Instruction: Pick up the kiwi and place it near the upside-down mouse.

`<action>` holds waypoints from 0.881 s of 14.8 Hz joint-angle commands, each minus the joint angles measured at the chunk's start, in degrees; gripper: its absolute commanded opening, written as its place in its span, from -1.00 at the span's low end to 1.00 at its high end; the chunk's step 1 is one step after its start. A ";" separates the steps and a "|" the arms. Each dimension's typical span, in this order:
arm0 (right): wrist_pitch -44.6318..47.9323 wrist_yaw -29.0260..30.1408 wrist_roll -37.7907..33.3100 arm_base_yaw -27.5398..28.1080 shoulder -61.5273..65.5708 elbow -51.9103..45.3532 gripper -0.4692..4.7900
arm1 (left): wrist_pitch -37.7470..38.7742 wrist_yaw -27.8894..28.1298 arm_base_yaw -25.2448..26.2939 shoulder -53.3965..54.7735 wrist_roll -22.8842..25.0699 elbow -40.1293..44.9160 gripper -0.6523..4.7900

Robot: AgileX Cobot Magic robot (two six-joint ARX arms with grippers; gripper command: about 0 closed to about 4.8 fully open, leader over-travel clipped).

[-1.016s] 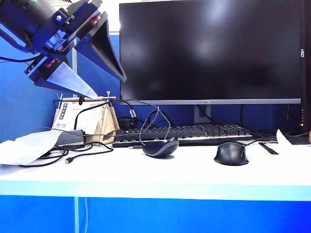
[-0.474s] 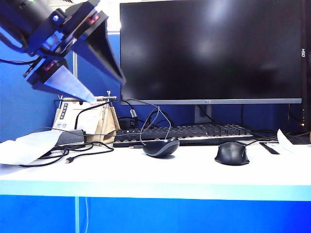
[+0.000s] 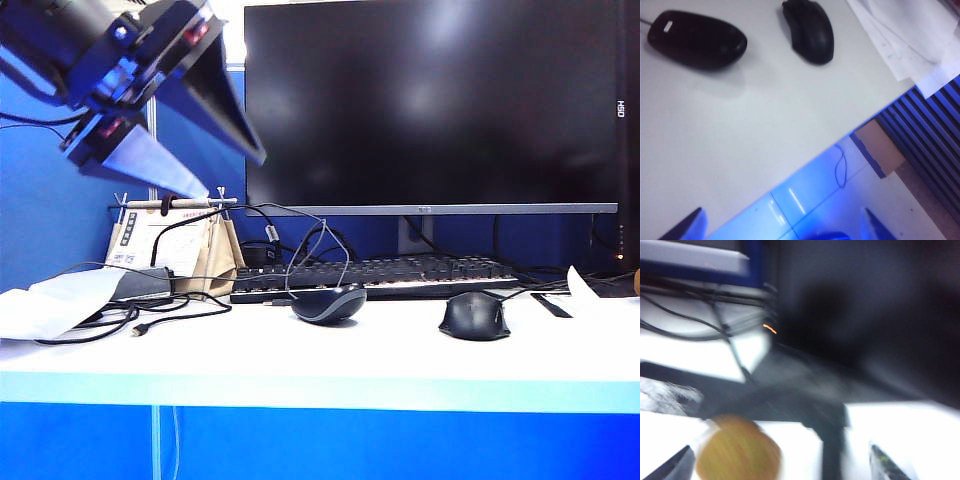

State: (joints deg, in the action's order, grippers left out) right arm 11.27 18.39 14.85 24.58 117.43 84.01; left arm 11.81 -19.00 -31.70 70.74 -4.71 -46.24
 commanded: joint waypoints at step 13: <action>-6.73 -0.92 4.68 -3.13 9.01 3.30 0.81 | 0.09 -0.28 -0.31 -0.11 0.20 -0.13 0.72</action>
State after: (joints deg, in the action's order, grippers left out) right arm 6.42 17.76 19.81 21.50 126.02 87.42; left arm 12.27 -19.05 -31.99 70.76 -4.71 -46.24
